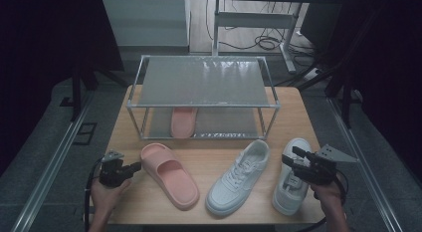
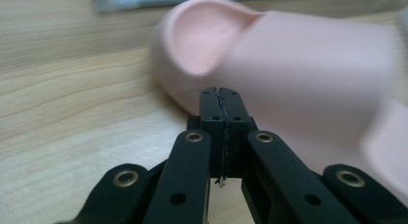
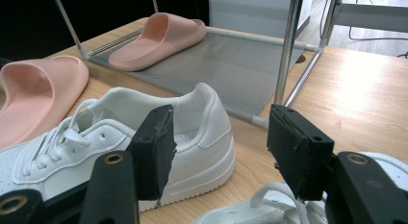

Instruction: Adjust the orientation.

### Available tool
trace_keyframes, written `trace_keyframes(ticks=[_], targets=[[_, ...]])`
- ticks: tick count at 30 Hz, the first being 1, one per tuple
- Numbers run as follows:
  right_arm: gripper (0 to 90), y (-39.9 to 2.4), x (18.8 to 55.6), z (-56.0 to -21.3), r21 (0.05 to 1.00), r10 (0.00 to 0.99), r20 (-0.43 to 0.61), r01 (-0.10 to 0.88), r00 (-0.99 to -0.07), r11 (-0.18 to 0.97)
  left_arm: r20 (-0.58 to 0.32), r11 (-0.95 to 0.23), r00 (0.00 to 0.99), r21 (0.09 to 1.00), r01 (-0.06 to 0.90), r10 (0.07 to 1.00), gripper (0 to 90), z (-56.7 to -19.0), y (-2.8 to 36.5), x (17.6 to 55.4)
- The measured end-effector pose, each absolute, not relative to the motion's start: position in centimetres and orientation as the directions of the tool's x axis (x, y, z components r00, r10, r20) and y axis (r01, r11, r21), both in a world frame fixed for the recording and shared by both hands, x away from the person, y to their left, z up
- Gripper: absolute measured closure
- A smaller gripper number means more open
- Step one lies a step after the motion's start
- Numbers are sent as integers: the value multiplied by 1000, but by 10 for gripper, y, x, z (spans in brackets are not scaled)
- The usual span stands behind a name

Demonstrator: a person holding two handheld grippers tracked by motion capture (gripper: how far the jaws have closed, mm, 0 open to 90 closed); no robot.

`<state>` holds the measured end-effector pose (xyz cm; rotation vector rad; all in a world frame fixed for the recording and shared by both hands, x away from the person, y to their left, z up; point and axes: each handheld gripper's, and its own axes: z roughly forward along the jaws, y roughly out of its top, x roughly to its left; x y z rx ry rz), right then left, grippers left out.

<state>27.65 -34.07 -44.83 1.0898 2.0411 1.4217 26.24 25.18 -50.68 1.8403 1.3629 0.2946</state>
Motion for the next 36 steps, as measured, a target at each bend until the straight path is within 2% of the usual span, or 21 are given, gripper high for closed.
trace_keyframes(ticks=[9, 15, 25, 36], targets=[[429, -342, 275, -446, 920, 792, 90, 354, -604, 165, -228, -171, 506, 762, 625, 832, 900, -484, 217, 234], [429, -342, 275, -446, 921, 792, 87, 352, -604, 167, -210, -228, 557, 756, 613, 803, 900, -486, 196, 231], [429, -341, 275, -446, 920, 792, 88, 354, -605, 169, -193, -275, 559, 715, 643, 806, 899, -506, 184, 236], [429, -341, 275, -447, 919, 791, 84, 353, -606, 174, -200, -270, 553, 710, 651, 809, 898, -505, 190, 236]])
